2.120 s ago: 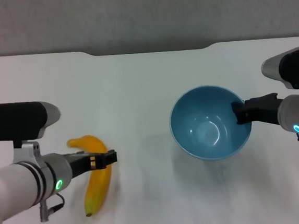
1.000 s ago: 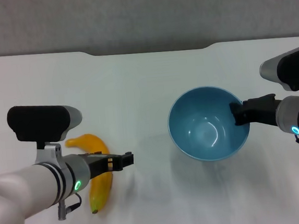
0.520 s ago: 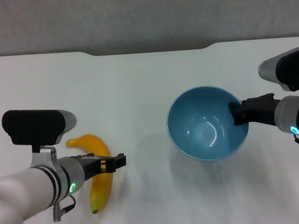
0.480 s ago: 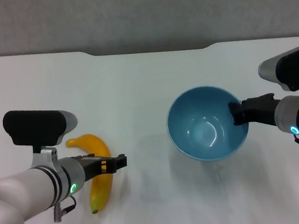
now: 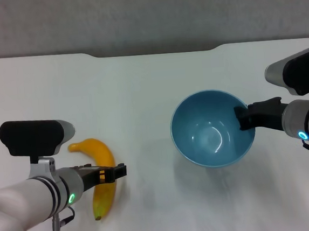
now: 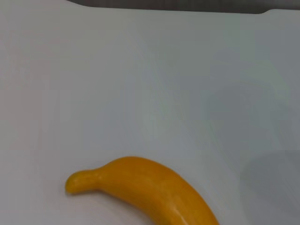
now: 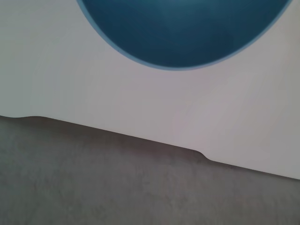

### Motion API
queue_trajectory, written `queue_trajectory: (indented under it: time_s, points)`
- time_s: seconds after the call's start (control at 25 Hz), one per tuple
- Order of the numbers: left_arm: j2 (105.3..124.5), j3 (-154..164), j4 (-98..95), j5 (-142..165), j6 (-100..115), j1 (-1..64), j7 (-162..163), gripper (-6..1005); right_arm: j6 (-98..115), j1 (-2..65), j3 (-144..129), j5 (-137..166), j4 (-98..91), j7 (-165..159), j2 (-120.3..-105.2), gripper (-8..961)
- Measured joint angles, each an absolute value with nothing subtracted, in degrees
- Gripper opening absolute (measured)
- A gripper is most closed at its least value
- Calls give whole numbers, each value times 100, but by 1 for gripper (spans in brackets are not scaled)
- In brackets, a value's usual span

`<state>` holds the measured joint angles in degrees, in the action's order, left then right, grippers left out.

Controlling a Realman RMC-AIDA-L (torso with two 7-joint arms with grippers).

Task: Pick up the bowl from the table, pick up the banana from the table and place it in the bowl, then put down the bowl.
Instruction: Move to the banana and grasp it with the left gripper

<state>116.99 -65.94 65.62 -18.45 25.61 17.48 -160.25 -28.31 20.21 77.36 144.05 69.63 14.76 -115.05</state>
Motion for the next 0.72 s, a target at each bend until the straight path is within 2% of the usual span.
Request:
queue_trajectory:
  time_s: [0.72]
  points:
    - [11698, -6580, 6192, -1946, 2682, 2011, -16024, 892, -2829, 2007, 7719, 14405, 7032, 1476, -11505, 29]
